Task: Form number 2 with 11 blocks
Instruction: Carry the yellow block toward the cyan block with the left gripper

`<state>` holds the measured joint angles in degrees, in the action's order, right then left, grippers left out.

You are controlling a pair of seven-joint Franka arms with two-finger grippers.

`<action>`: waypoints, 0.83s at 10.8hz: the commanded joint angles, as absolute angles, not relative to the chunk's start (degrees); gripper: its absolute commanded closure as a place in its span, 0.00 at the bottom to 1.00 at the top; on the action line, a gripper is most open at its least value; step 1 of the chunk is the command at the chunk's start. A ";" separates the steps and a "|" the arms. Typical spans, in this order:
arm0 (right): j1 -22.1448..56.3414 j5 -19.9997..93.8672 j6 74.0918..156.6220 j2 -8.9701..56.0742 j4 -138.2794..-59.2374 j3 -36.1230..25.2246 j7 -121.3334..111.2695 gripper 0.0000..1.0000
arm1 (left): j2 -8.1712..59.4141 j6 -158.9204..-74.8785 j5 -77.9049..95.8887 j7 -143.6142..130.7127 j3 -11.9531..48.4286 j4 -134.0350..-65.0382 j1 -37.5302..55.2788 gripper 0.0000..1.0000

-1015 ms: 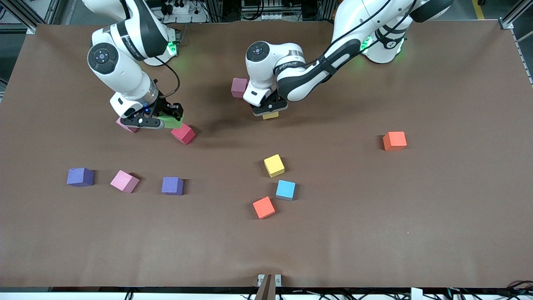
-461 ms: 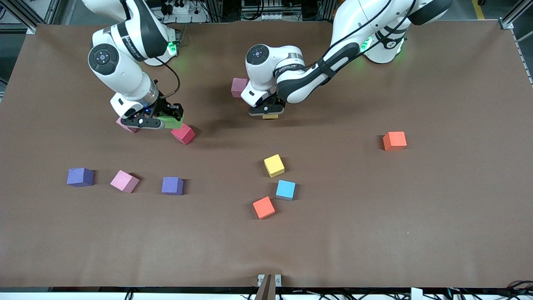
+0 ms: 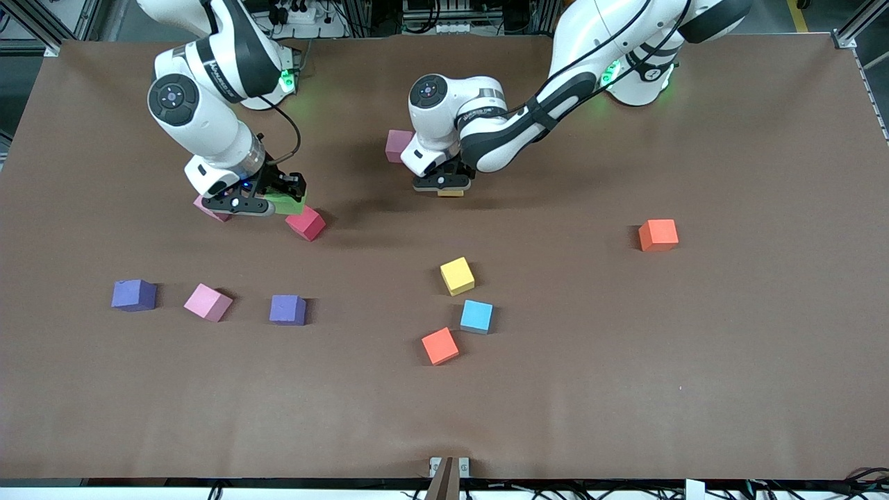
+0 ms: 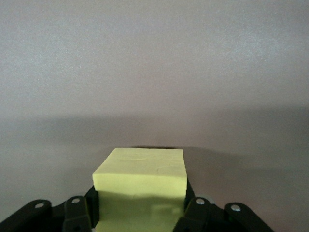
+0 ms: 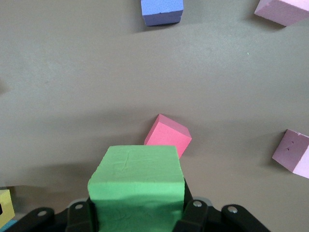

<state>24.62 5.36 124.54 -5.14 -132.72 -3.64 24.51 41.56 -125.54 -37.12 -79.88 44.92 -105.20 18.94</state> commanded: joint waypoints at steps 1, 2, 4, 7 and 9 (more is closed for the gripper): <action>24.08 5.10 124.45 -4.75 -132.54 -3.25 25.58 0.56 | 41.48 -124.54 -36.47 -78.40 44.91 -104.77 19.16 1.00; 24.08 5.10 124.45 -4.66 -132.54 -3.25 25.58 0.56 | 41.22 -124.54 -36.47 -78.22 44.91 -104.85 18.99 1.00; 24.17 5.10 124.45 -4.57 -132.54 -3.25 25.58 0.56 | 41.22 -124.54 -36.12 -78.40 45.09 -104.59 19.86 1.00; 24.17 5.10 124.37 -4.48 -132.63 -3.25 25.58 0.56 | 41.57 -125.24 -36.21 -79.01 45.09 -104.68 22.15 1.00; 24.26 5.10 124.37 -4.48 -132.63 -3.25 25.58 0.56 | 41.57 -125.77 -36.47 -79.01 45.09 -104.94 22.15 1.00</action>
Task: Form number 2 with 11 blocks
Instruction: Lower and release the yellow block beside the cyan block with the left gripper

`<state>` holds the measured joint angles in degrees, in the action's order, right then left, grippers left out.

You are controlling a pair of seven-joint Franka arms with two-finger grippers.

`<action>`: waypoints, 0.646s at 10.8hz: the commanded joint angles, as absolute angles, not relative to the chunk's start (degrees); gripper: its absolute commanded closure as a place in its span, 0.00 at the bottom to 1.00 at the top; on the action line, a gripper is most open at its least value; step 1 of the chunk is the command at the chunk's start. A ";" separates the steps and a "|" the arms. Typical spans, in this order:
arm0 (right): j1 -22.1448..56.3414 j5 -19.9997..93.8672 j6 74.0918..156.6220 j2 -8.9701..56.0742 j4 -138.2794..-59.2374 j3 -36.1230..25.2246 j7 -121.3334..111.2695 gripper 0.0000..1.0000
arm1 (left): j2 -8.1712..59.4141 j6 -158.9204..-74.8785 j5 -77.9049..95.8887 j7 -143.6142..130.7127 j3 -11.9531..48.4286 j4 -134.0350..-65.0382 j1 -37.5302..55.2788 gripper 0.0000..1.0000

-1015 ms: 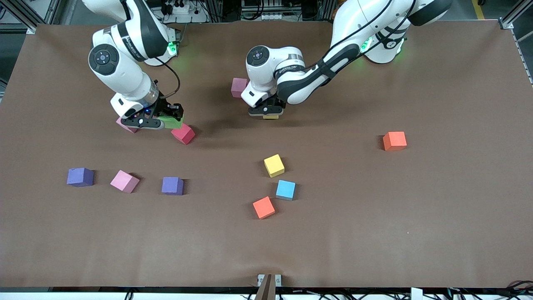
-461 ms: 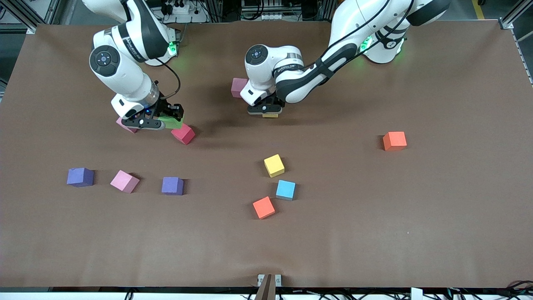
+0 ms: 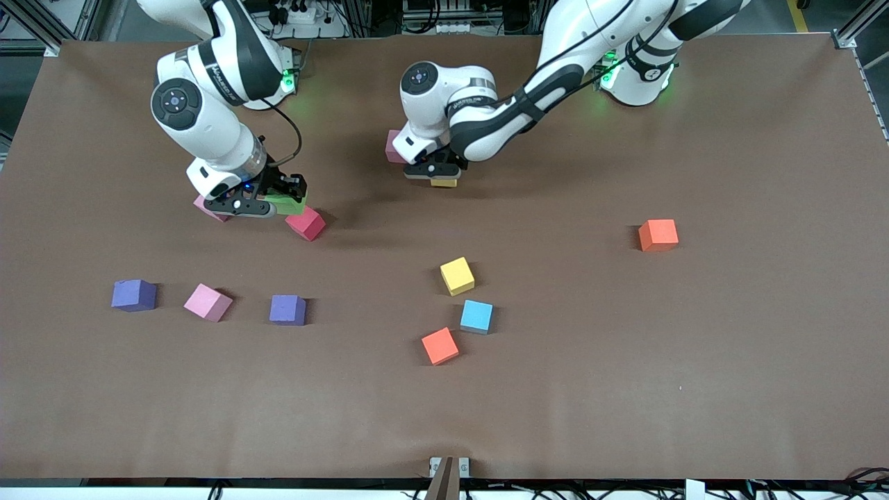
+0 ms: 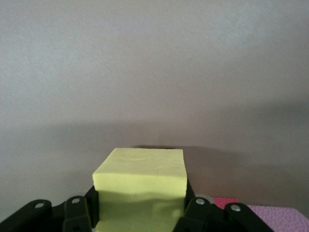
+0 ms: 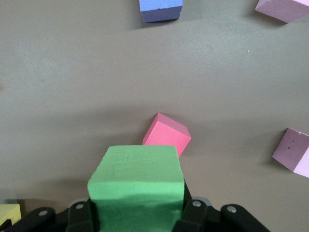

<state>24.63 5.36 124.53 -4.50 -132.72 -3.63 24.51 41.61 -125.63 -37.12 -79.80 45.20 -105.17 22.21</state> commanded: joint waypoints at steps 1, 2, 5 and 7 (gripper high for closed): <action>24.26 5.10 124.37 -4.48 -132.63 -3.25 25.58 0.56 | 41.57 -125.77 -36.74 -78.93 45.00 -105.03 22.06 1.00; 24.34 5.10 124.37 -4.48 -132.63 -3.25 25.58 0.56 | 41.66 -125.86 -36.83 -78.75 45.00 -105.03 21.89 1.00; 24.35 5.10 124.37 -4.31 -132.63 -3.25 25.58 0.56 | 42.10 -127.00 -37.00 -78.57 44.83 -105.38 21.88 1.00; 24.43 5.10 124.45 -4.22 -132.63 -3.25 25.49 0.56 | 42.19 -127.97 -37.09 -78.66 44.39 -105.56 22.15 1.00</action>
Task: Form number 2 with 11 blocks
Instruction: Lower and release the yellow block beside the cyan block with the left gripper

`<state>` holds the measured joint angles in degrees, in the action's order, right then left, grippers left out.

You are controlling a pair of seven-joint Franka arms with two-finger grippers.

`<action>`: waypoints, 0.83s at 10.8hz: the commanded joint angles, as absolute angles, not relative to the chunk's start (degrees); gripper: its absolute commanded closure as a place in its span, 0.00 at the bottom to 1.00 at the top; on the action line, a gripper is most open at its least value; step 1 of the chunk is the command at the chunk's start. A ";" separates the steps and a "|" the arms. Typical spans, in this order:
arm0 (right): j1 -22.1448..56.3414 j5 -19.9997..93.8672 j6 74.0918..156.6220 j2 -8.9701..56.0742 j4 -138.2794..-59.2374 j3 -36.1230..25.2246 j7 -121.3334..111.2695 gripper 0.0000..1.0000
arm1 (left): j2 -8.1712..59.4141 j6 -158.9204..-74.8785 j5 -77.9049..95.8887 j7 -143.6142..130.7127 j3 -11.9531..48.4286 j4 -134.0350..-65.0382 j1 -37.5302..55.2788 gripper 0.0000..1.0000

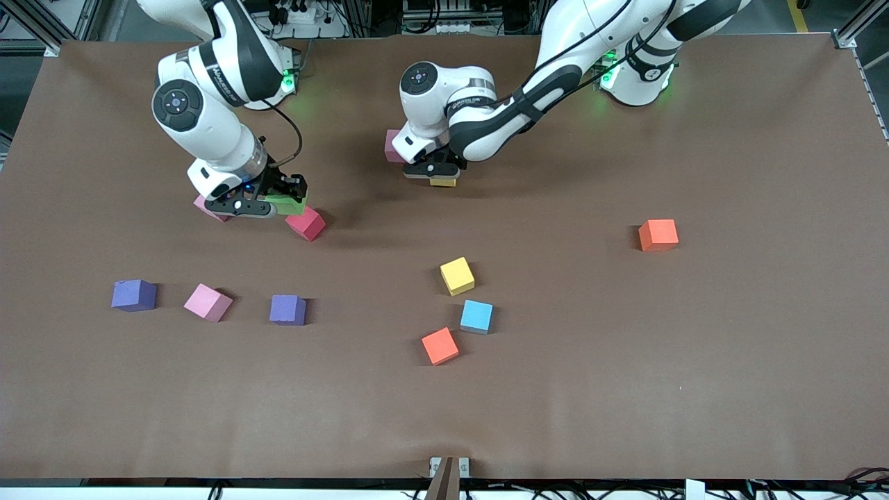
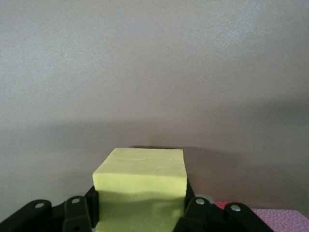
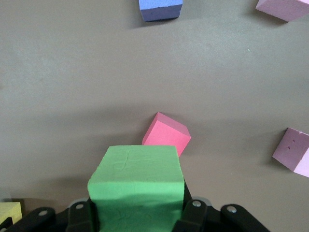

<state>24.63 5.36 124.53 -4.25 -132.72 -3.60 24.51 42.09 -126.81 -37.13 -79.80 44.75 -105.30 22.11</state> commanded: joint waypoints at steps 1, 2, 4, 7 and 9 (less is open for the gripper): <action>24.52 5.10 124.45 -4.22 -132.63 -3.25 25.49 0.56 | 42.19 -128.58 -37.09 -78.58 43.78 -105.64 22.32 1.00; 24.52 5.10 124.45 -4.22 -132.63 -3.25 25.49 0.56 | 42.36 -128.76 -37.18 -78.49 43.68 -105.64 22.24 1.00; 24.52 5.10 124.54 -4.22 -132.54 -3.25 25.49 0.56 | 42.36 -128.76 -38.14 -78.40 43.51 -105.82 22.15 1.00; 24.52 5.10 124.80 -4.22 -132.54 -3.25 25.31 0.56 | 42.45 -128.76 -38.32 -78.31 43.33 -106.35 22.15 1.00; 24.61 5.10 124.89 -4.13 -132.54 -3.25 25.31 0.56 | 42.80 -129.02 -38.32 -78.31 43.24 -106.35 22.15 1.00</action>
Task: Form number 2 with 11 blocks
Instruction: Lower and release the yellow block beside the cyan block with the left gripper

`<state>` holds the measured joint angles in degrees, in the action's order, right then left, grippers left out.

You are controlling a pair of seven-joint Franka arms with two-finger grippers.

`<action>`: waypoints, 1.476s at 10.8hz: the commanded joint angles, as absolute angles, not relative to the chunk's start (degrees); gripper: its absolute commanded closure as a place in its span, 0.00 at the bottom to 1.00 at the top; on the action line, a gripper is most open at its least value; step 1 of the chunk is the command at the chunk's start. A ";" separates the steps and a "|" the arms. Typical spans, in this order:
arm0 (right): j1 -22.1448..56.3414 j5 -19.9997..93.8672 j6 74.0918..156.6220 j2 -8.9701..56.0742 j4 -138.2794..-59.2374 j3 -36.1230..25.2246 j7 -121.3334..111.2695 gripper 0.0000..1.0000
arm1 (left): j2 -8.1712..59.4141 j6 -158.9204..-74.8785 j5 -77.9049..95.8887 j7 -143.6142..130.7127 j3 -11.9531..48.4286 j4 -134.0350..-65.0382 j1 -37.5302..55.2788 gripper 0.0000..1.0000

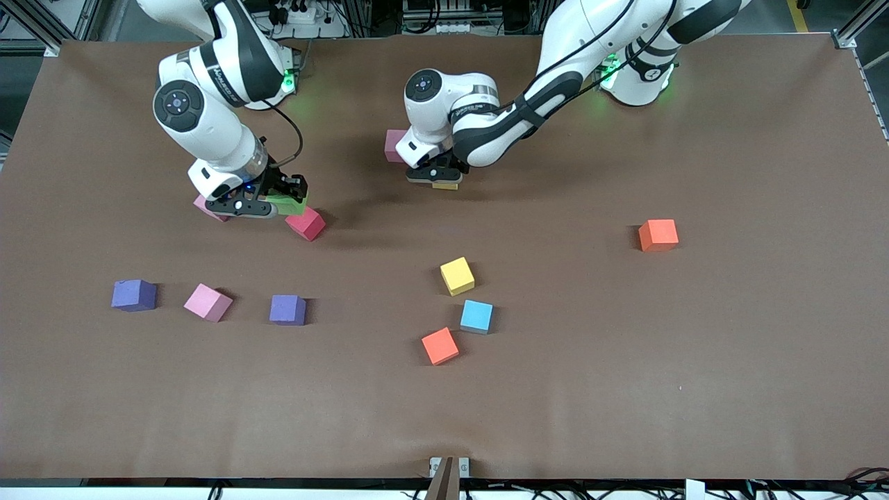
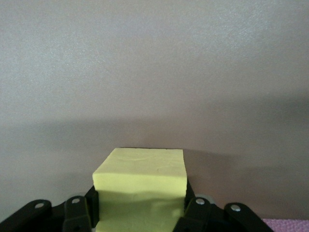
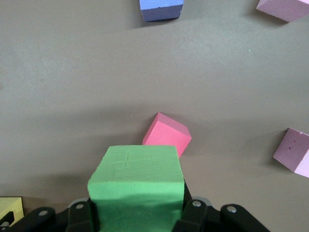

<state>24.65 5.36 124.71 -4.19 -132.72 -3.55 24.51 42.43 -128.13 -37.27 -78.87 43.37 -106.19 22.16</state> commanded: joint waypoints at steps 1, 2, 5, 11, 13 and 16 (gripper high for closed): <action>24.61 5.10 124.98 -4.04 -132.54 -3.25 25.31 0.56 | 42.80 -129.11 -38.32 -78.31 43.24 -106.35 22.06 1.00; 24.61 5.10 124.98 -4.04 -132.54 -3.25 25.31 0.56 | 42.80 -129.20 -38.32 -78.48 43.24 -106.17 22.06 0.58; 24.61 5.10 125.15 -4.04 -132.54 -3.16 25.31 0.56 | 42.80 -129.20 -38.32 -78.66 42.89 -105.73 22.06 0.00; 26.27 5.36 127.87 -4.13 -132.45 -3.08 25.57 0.56 | 39.39 -128.06 -37.00 -79.37 42.98 -104.07 19.35 0.00; 27.94 5.80 129.20 -4.04 -132.45 -3.08 26.01 0.56 | 39.11 -124.91 -34.55 -80.85 42.89 -100.05 18.72 0.00; 31.80 5.89 133.31 -1.42 -132.10 -2.99 28.03 0.56 | 40.43 -123.22 -28.94 -81.12 38.43 -90.64 19.06 0.00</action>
